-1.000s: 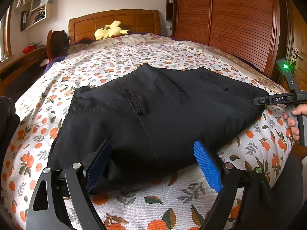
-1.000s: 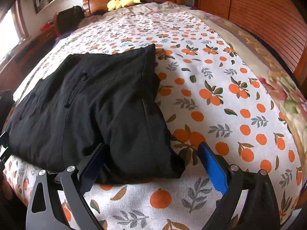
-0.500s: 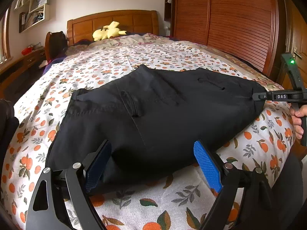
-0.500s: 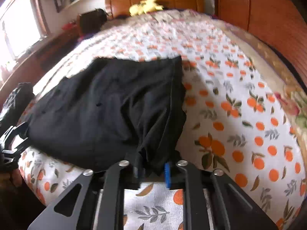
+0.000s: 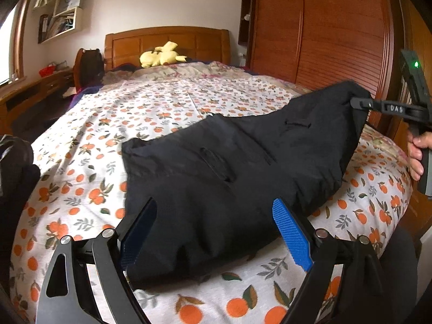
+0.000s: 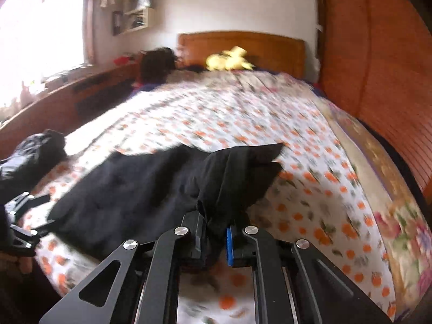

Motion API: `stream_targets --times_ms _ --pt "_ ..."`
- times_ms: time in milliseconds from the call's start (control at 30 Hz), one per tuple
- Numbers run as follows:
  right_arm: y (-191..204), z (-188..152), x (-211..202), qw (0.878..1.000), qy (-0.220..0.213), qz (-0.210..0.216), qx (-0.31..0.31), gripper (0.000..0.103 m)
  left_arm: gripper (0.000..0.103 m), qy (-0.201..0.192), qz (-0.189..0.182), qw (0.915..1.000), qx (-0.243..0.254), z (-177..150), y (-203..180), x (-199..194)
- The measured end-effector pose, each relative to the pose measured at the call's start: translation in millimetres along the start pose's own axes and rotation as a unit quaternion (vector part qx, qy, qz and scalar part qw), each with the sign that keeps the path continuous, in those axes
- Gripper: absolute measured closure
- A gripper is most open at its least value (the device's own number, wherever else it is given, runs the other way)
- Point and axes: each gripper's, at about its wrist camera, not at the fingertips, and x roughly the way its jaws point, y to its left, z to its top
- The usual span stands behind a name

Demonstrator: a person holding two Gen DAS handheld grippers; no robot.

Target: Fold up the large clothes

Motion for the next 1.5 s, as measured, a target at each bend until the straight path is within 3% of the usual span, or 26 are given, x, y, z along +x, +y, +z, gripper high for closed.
stream_targets --times_ms 367,467,667,767,967,1000,1033,1100,1300,1367,1433,1500 --pt "136 42 21 0.989 -0.016 0.102 -0.107 0.094 0.014 -0.01 0.023 0.9993 -0.029 -8 40 -27" --pt "169 38 37 0.984 -0.002 0.123 -0.128 0.094 0.014 -0.015 0.028 0.9988 -0.037 -9 50 -33" --pt "202 5 79 0.975 0.071 0.155 -0.143 0.094 0.01 -0.014 0.04 0.9979 -0.048 -14 68 -38" --pt "205 -4 84 0.975 0.082 0.154 -0.139 0.092 0.01 -0.014 0.045 0.9975 -0.053 -16 73 -39" --pt "203 12 67 0.98 0.06 0.128 -0.137 0.085 0.01 -0.012 0.049 0.9971 -0.057 -16 77 -38" --pt "201 15 63 0.981 0.055 0.13 -0.136 0.076 0.01 -0.012 0.049 0.9971 -0.057 -16 78 -37" --pt "201 17 60 0.981 0.049 0.13 -0.135 0.059 0.01 -0.012 0.049 0.9971 -0.058 -15 77 -36" --pt "199 23 50 0.982 0.03 0.126 -0.137 0.05 0.01 -0.012 0.049 0.9971 -0.057 -14 76 -35" --pt "178 31 35 0.984 0.014 0.122 -0.129 0.051 0.01 -0.017 0.047 0.9973 -0.053 -10 68 -34" --pt "166 27 37 0.985 0.019 0.115 -0.125 0.06 0.01 -0.019 0.044 0.9975 -0.052 -8 65 -34" --pt "152 21 45 0.986 0.035 0.109 -0.118 0.075 0.01 -0.022 0.042 0.9977 -0.049 -7 61 -35" --pt "140 13 53 0.987 0.052 0.101 -0.109 0.08 0.01 -0.027 0.038 0.9978 -0.048 -4 56 -36"
